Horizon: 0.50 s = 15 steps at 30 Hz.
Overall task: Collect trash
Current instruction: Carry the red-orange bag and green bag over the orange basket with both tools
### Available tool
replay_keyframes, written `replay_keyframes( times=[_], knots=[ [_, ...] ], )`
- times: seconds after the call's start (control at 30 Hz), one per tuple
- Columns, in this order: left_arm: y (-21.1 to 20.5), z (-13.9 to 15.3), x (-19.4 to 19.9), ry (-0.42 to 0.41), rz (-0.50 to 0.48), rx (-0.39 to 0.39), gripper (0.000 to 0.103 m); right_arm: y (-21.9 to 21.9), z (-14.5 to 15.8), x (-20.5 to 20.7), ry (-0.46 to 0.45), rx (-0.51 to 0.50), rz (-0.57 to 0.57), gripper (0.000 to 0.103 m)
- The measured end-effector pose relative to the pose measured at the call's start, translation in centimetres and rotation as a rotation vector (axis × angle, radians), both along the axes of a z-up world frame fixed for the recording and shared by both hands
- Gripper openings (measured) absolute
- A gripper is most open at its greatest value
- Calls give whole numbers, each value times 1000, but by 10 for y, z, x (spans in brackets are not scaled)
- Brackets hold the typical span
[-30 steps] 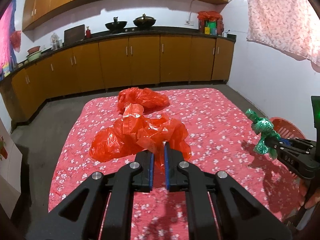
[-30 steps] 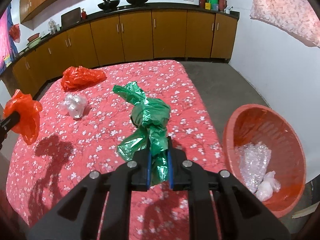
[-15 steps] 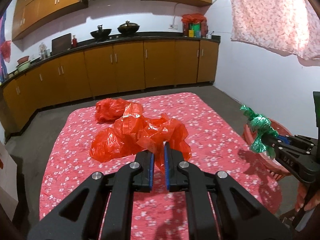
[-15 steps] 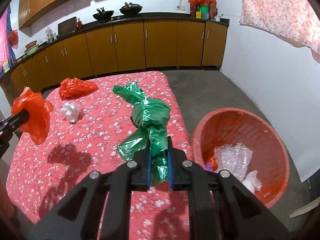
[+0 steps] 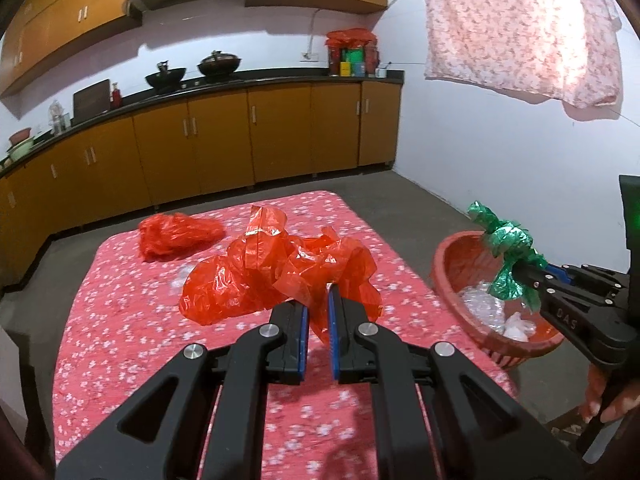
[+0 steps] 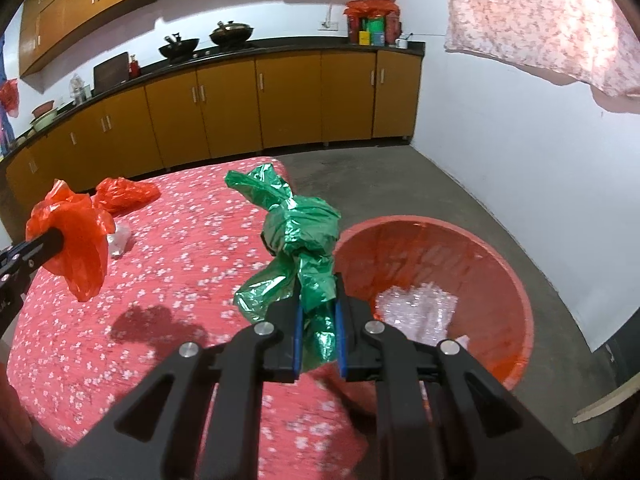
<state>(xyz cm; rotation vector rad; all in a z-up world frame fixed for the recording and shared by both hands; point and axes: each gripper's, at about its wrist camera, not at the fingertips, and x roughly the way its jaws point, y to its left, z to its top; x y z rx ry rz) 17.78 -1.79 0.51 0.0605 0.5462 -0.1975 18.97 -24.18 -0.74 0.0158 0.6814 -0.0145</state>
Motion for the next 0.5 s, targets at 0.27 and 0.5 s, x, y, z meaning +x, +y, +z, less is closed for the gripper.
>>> replay_keyframes(
  times=[0.27,0.5],
  knots=[
    [-45,-2,4,10,-71,-7,8,-37,-5,-8,2,0,-59,14],
    [-82,-8,7,25,-140,-19,8,-78,-8,-13,1,18,-124,14]
  ],
)
